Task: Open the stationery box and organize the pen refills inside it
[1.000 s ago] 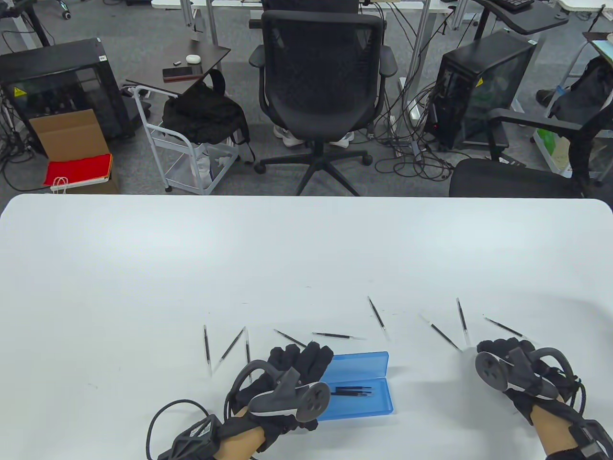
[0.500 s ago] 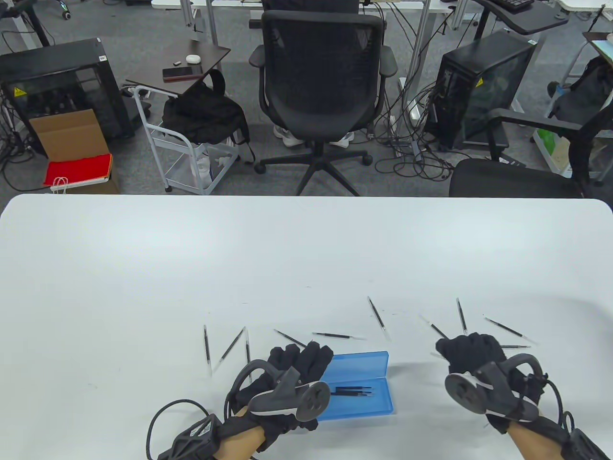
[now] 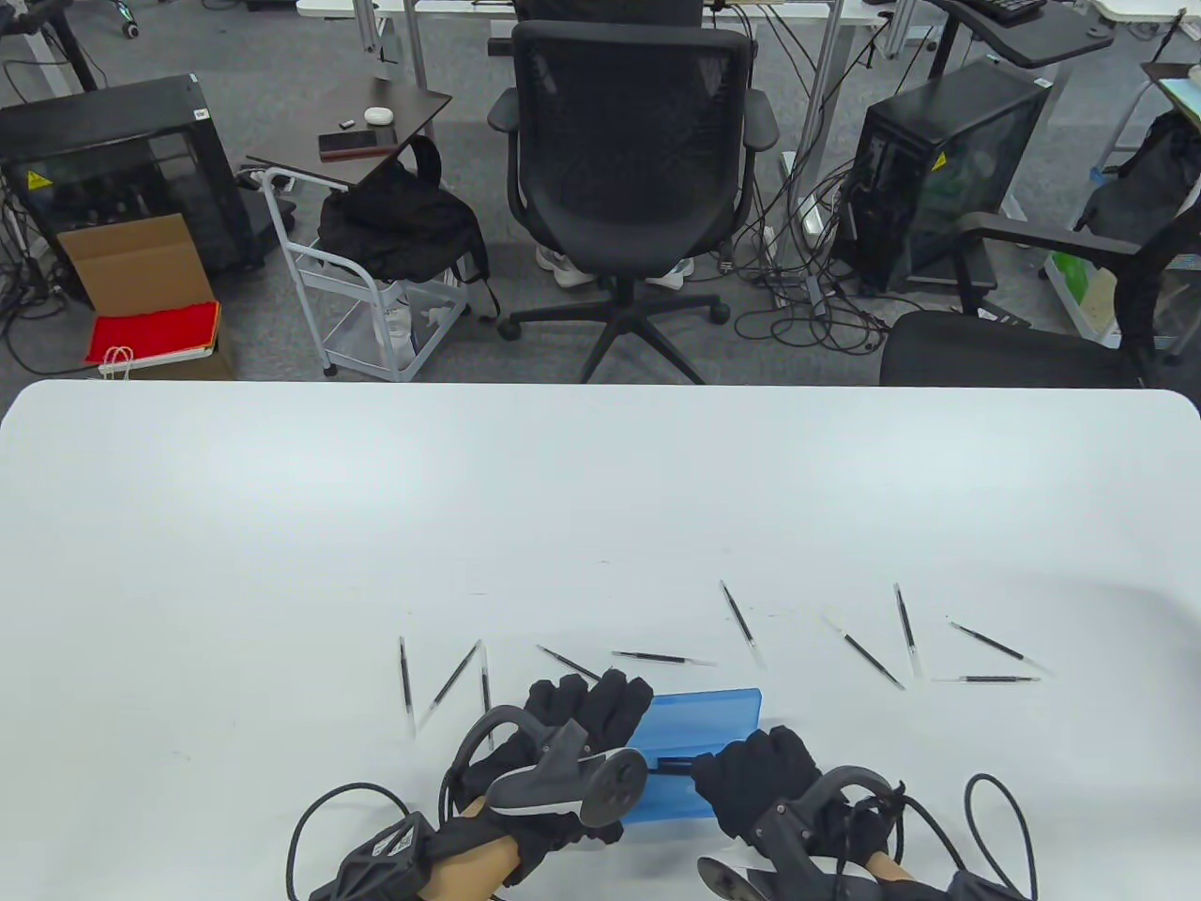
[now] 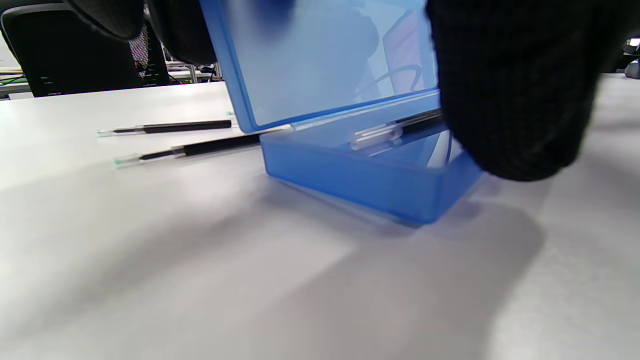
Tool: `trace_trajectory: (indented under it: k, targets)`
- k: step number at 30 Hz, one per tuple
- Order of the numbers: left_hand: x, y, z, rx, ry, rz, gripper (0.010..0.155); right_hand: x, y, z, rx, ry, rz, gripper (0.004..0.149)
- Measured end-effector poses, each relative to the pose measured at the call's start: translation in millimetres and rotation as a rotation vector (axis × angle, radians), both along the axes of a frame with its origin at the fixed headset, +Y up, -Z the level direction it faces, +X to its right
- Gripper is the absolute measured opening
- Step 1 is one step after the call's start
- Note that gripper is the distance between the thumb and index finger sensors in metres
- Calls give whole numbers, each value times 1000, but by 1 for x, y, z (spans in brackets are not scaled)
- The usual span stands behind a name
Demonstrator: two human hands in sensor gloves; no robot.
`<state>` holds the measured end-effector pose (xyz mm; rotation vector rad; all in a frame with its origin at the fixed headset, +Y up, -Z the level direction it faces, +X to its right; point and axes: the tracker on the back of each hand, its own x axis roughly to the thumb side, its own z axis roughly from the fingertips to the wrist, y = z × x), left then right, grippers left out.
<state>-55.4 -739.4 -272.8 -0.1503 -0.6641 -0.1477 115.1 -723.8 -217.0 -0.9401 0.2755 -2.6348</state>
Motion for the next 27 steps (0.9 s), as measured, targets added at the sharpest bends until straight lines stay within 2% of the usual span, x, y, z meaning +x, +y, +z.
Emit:
trace_trajectory:
  k: [7,14,22,27]
  targets:
    - [0,0,0,1,-3,0,127,-21,-13,-5,-13,18,48,55]
    - [0,0,0,0,-3,1,127,-26,-22,-10,-29,15,72,55]
    - [0,0,0,1,-3,1,127,-21,-20,-8,-26,22,37,54]
    - [0,0,0,1,-3,0,127,-8,-10,-7,-21,13,12,54]
